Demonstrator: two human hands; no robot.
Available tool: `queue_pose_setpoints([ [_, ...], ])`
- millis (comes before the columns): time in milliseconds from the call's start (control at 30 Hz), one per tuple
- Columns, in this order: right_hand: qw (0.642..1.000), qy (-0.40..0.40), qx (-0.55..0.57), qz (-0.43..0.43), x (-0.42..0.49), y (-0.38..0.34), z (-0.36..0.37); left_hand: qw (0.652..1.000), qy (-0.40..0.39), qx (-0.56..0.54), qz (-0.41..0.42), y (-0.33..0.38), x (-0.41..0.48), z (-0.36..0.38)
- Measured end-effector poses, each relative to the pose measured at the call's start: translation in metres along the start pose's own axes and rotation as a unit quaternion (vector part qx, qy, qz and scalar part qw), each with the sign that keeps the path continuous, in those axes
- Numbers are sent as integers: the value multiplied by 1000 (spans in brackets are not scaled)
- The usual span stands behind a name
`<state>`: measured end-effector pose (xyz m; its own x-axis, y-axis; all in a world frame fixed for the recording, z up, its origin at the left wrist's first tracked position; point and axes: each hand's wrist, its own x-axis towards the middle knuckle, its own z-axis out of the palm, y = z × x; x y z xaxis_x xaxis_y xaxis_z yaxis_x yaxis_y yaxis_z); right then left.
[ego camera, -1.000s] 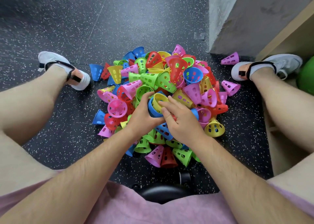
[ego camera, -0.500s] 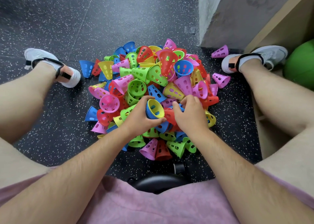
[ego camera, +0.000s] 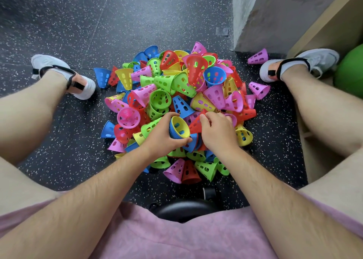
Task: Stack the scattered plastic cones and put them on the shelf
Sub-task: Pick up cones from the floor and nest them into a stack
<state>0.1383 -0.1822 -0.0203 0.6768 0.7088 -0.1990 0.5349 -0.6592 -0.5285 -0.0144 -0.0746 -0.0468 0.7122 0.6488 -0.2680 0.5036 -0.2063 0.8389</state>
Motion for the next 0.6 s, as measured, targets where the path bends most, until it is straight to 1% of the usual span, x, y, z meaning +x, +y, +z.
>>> queue_pose_setpoints([
  [67,999,41,-1,-21,0,-3,-2,1000,7,-3,-2,-2,0,-2],
  [133,996,60,52,-46,0,-8,-4,1000,15,-4,-2,-4,1,-5],
  [200,989,23,135,-63,-1,-14,-4,1000,24,-11,0,-6,1,-7],
  [267,982,-17,170,-83,-3,-19,0,999,34,-14,9,-7,3,-8],
  [400,976,-74,173,-114,-6,-29,8,997,56,-41,17,-5,3,-13],
  [500,970,-81,164,-158,-9,-33,14,995,68,-63,23,-8,3,-15],
  [600,968,-108,150,-171,-12,-35,17,996,69,-56,26,-13,2,-18],
])
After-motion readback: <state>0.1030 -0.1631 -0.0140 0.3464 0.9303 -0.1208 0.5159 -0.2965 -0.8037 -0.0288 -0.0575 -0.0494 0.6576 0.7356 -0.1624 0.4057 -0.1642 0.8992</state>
